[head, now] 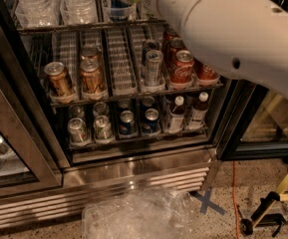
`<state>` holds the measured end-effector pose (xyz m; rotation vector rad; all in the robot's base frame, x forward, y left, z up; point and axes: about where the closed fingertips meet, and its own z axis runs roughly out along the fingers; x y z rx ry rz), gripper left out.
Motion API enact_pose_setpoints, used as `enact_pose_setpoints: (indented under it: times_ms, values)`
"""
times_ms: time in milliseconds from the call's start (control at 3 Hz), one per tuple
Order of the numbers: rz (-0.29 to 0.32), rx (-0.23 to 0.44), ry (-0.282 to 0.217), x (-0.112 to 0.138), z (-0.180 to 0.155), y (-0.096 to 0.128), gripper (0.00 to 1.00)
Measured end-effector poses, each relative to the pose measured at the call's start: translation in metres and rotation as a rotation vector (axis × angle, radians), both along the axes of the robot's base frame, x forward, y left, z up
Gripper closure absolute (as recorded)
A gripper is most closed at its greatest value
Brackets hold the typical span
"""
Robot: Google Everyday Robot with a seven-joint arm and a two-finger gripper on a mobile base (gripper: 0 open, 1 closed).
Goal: Pick 7up can from top shelf of fridge
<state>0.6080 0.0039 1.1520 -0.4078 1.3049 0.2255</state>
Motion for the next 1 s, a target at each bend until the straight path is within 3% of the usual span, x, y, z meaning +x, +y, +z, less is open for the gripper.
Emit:
enact_pose_setpoints:
  times_ms: [333,667,1000]
  values:
    - [0.102,0.02,0.051,-0.01,0.004,0.005,1.0]
    - [0.158,-0.039,0.101,-0.024,-0.012,-0.003,1.0]
    - [0.176,-0.057,0.109,-0.041,-0.012,0.001,1.0]
